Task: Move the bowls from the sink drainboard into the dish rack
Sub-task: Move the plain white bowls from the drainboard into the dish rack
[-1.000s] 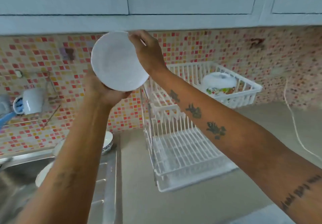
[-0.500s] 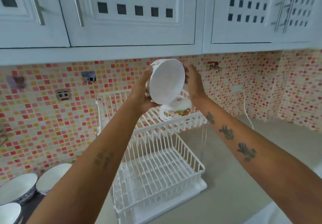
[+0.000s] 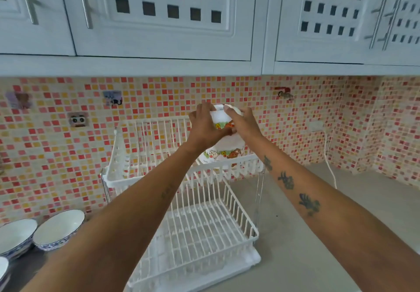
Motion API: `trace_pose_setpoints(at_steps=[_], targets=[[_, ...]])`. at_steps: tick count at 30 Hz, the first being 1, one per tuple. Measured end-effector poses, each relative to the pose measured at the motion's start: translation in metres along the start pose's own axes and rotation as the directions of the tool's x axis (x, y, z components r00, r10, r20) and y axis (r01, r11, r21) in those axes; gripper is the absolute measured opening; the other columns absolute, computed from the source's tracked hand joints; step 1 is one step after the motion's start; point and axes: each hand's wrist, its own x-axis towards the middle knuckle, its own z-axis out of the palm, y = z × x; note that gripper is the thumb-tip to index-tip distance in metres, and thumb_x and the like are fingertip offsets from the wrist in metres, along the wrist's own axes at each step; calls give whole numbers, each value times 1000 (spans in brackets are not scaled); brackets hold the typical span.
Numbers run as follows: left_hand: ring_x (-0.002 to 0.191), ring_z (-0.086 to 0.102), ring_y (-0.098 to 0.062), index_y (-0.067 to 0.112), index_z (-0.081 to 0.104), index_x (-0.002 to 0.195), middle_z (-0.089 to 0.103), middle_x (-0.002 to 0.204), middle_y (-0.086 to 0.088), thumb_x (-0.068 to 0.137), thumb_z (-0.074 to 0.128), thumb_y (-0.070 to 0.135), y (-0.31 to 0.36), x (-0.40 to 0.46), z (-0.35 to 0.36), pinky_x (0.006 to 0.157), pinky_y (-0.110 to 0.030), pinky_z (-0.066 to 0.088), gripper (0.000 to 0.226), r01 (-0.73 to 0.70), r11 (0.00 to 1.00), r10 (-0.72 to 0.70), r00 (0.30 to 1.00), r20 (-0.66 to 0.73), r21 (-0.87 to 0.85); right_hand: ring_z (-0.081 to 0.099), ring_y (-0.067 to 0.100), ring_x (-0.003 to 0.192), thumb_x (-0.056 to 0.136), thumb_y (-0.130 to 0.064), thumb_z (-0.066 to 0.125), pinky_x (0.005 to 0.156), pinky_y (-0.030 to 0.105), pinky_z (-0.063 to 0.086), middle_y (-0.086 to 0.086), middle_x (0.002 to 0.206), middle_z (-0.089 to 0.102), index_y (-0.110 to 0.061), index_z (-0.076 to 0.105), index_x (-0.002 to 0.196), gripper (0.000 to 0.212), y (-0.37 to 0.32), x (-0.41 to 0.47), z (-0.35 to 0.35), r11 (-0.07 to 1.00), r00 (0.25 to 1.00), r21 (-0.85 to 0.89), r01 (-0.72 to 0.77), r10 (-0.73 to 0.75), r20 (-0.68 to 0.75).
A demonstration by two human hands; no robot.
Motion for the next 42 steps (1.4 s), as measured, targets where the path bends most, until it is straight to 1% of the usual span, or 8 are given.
trace_pose_setpoints(at_steps=[8, 14, 16, 19, 29, 35, 39, 42], targets=[[103, 37, -26, 0, 48, 115, 46, 121, -13, 57, 89, 41, -13, -8, 26, 96, -40, 37, 82, -20, 985, 14, 999, 37, 169, 65, 26, 95, 75, -45, 52, 71, 40, 57, 7, 115, 61, -18, 42, 128, 60, 28, 6, 13, 987, 987, 45, -157, 159, -35], [114, 39, -33, -3, 48, 117, 45, 122, -17, 51, 91, 46, -15, -8, 30, 107, -45, 29, 92, -25, 958, -16, 990, 138, 286, 67, 27, 89, 67, -43, 47, 56, 29, 48, 10, 104, 66, -12, 47, 129, 69, 36, 17, 15, 969, 969, 0, -246, 246, 27], [116, 37, -33, -1, 46, 119, 41, 125, -17, 50, 91, 47, -17, -9, 30, 106, -42, 29, 95, -4, 954, -51, 983, 176, 300, 66, 28, 90, 66, -40, 45, 62, 34, 54, 10, 105, 65, -12, 45, 133, 72, 39, 22, 16, 962, 961, -16, -273, 273, 42], [117, 37, -35, 0, 48, 117, 41, 126, -18, 50, 90, 48, -19, -10, 31, 102, -40, 29, 93, -21, 946, -44, 980, 193, 323, 63, 31, 102, 68, -42, 44, 88, 48, 55, 12, 119, 61, -16, 37, 138, 75, 41, 24, 18, 956, 957, -56, -287, 289, 21], [124, 33, -32, 3, 45, 122, 40, 129, -16, 59, 86, 48, -18, -13, 23, 106, -40, 22, 87, -53, 941, -40, 964, 264, 335, 56, 35, 115, 69, -47, 41, 97, 52, 49, 14, 134, 52, -24, 27, 143, 78, 47, 30, 21, 939, 951, -154, -308, 309, -20], [129, 27, -36, 10, 43, 129, 29, 139, -15, 66, 86, 34, -13, -15, 4, 113, -45, 26, 80, 31, 974, -118, 918, 379, 226, 57, 37, 112, 88, -46, 44, 80, 39, 49, 16, 134, 52, -14, 38, 140, 61, 43, 16, 16, 892, 978, -403, -206, 181, -99], [141, 15, -37, 11, 45, 134, 17, 152, -15, 76, 80, 30, -20, -19, -24, 115, -52, 25, 71, 95, 981, -141, 947, 288, 168, 51, 45, 119, 91, -46, 48, 101, 55, 44, 23, 137, 46, -5, 45, 135, 60, 33, 3, 22, 864, 976, -501, -49, -65, -208], [140, 22, -34, 9, 51, 126, 25, 148, -15, 81, 74, 30, -31, -23, -53, 115, -47, 24, 55, 167, 985, -172, 977, 129, 48, 41, 48, 128, 92, -38, 51, 108, 58, 33, 26, 144, 36, 3, 44, 131, 57, 7, -17, 41, 849, 938, -523, 75, -238, -252]])
